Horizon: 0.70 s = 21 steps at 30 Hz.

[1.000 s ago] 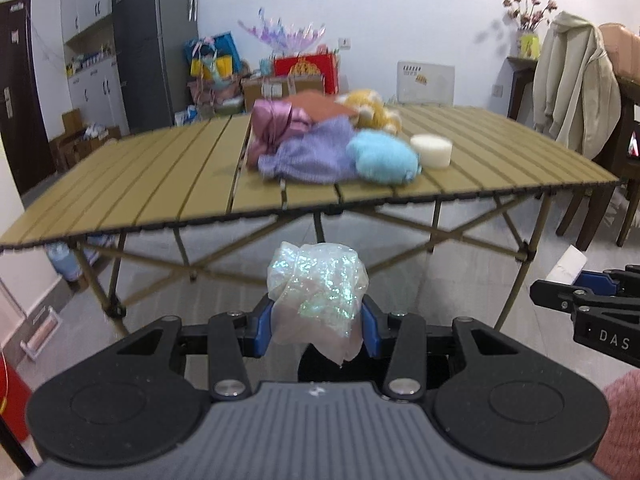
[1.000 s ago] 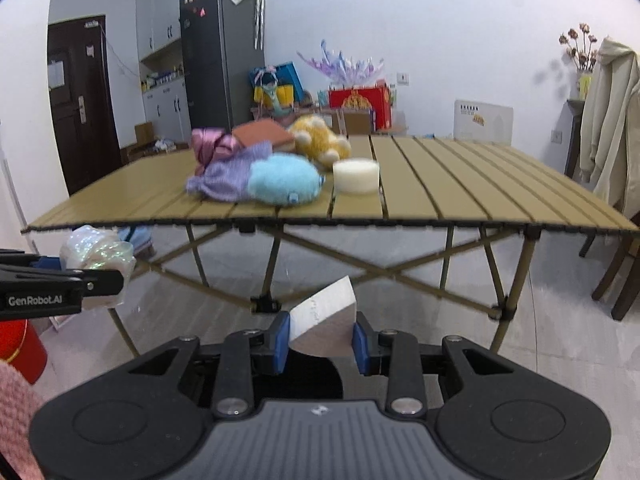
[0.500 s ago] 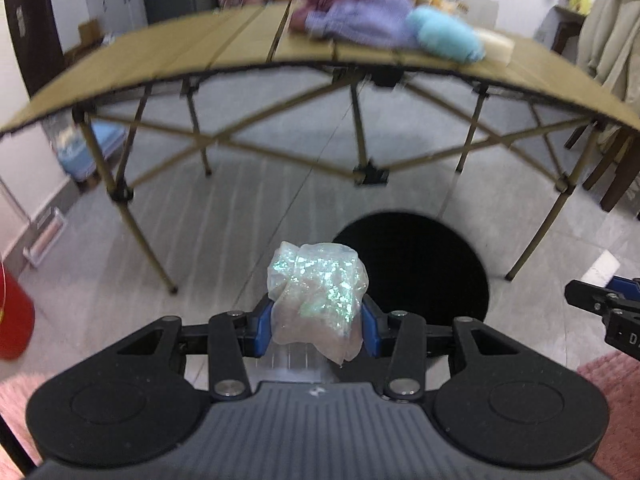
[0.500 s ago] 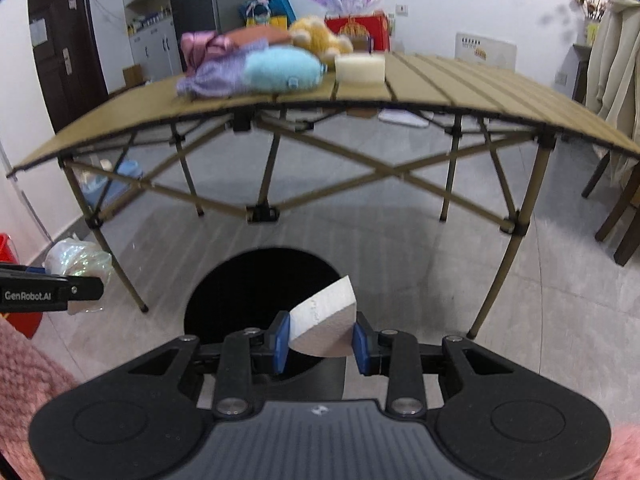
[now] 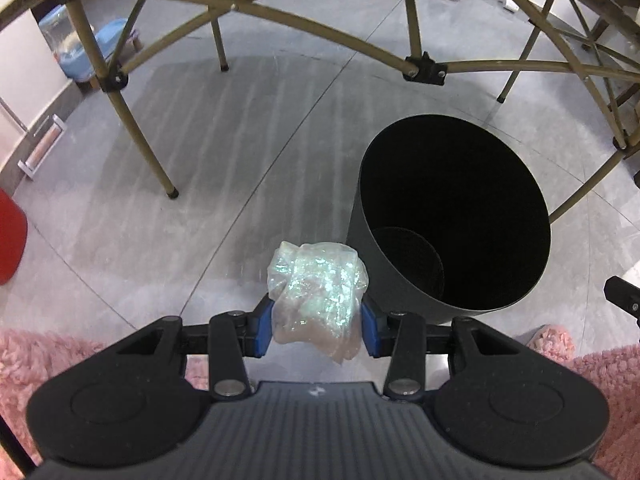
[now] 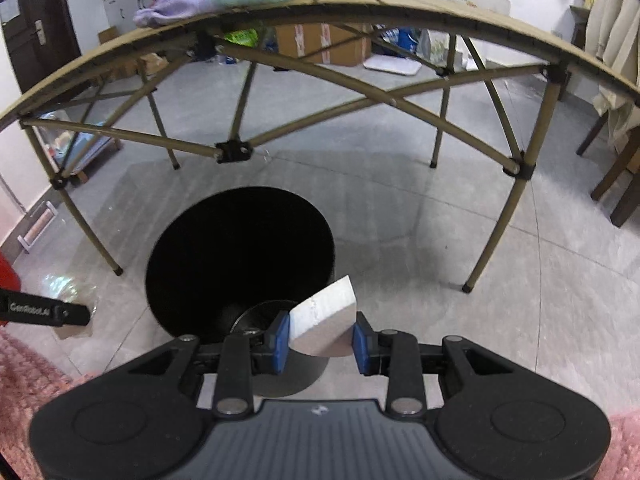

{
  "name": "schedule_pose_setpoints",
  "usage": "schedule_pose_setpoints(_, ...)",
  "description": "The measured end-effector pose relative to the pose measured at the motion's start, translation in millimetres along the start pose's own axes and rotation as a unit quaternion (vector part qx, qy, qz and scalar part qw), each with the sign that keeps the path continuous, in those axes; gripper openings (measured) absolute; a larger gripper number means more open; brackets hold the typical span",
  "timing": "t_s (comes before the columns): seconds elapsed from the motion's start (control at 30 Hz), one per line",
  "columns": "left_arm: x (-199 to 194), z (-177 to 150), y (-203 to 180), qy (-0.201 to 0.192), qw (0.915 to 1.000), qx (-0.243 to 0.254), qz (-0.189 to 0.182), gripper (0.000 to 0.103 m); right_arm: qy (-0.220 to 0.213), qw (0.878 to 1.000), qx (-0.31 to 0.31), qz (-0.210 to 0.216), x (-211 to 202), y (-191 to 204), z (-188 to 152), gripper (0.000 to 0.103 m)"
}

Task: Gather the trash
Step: 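Carry the plastic bag and paper triangle down over the black bin with both grippers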

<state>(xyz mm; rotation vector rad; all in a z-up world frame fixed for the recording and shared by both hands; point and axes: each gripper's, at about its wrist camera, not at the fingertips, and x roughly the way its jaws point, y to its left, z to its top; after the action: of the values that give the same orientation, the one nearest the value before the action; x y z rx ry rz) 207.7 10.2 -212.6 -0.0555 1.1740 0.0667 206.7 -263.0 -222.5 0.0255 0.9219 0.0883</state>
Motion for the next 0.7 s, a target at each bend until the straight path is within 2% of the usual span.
schedule_pose_setpoints(0.7, 17, 35, -45, 0.014, 0.9996, 0.017, -0.017, 0.043, 0.030, 0.999, 0.031, -0.028, 42, -19, 19, 0.031)
